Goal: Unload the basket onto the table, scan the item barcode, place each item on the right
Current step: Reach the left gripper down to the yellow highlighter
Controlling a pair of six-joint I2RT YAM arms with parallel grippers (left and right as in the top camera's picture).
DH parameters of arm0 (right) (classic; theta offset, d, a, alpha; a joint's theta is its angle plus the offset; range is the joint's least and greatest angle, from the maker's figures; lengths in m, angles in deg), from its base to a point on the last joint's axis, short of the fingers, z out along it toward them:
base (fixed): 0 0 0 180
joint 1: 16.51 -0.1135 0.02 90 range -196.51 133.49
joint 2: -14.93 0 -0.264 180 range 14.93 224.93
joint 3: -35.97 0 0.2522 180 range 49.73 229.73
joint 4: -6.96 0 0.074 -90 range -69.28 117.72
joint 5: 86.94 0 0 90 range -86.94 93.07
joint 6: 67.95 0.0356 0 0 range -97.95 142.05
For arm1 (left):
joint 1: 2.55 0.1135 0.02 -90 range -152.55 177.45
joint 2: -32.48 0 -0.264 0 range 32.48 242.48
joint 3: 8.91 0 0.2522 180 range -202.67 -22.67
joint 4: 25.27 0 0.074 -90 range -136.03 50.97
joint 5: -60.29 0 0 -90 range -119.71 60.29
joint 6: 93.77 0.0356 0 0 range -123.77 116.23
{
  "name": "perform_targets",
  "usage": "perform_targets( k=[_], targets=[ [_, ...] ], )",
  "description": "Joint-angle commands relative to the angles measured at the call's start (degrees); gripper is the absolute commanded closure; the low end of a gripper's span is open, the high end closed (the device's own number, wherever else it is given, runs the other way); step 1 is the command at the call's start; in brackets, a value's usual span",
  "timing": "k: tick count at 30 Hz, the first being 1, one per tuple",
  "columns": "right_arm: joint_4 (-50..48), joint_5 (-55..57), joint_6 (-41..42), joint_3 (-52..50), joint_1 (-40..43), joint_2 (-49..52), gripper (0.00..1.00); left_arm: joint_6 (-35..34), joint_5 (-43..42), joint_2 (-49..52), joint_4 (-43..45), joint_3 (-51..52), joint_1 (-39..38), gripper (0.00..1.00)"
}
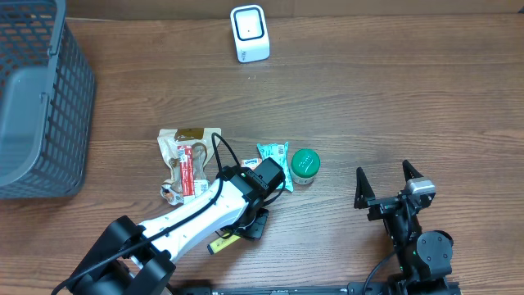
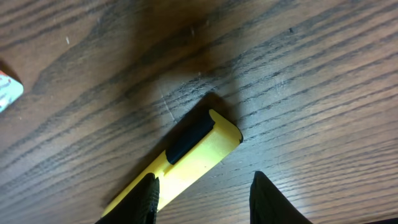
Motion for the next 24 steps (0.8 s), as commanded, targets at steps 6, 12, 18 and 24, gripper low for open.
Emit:
perform_targets(
  k=[6, 12, 18, 24],
  targets=[
    [-0.3, 0.3, 0.4, -0.6, 0.4, -0.6, 0.00, -1.4, -2.0, -0.1, -1.2, 0.5, -0.2, 0.68],
    [-0.3, 0.3, 0.4, -0.6, 0.4, -0.6, 0.00, -10.1, -3.4, -0.1, -1.0, 0.5, -0.2, 0.70],
    [-0.3, 0.3, 0.4, -0.6, 0.4, -0.6, 0.00, -10.8, -3.2, -0.1, -3.5, 0.5, -0.2, 0.67],
    [-0.3, 0.3, 0.4, -0.6, 0.4, -0.6, 0.00, -12.3, -3.8, -0.1, -8.1, 0.5, -0.3, 0.75]
  ],
)
